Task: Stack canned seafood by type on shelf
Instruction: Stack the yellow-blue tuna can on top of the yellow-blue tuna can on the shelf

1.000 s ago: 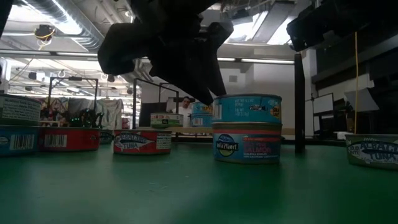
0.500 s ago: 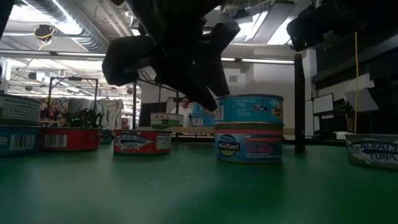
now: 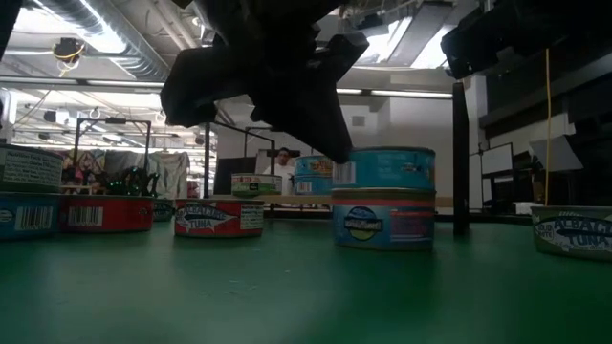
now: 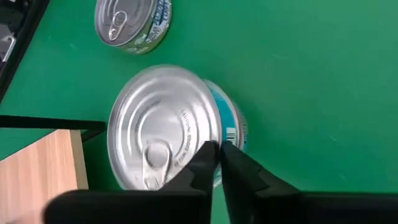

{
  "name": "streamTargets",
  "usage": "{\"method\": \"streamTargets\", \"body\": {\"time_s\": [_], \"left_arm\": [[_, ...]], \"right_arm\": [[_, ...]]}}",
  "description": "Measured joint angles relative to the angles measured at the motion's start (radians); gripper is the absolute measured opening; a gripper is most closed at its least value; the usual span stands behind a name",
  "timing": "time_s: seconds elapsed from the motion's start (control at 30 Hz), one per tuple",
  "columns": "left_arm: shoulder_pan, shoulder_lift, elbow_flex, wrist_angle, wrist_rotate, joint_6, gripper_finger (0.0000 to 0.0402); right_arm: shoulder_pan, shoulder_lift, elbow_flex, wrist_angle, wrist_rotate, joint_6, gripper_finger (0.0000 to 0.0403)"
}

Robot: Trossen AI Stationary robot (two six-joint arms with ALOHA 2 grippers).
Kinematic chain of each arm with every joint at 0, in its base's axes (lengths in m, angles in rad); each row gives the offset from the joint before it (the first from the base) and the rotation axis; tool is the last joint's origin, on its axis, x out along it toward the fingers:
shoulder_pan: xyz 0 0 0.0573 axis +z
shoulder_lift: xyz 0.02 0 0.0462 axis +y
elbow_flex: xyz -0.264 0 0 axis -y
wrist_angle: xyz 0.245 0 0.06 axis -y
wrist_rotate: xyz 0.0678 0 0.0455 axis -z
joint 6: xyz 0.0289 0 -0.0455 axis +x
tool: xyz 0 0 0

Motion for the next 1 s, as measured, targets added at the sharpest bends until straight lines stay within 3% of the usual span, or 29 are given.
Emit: {"method": "streamTargets", "body": {"time_s": [1.0], "left_arm": [[0.000,0.004,-0.003,0.049,0.003,-0.182,0.0000]], "right_arm": [[0.000,0.001,0.000,0.001,0.000,0.000,0.0177]]}}
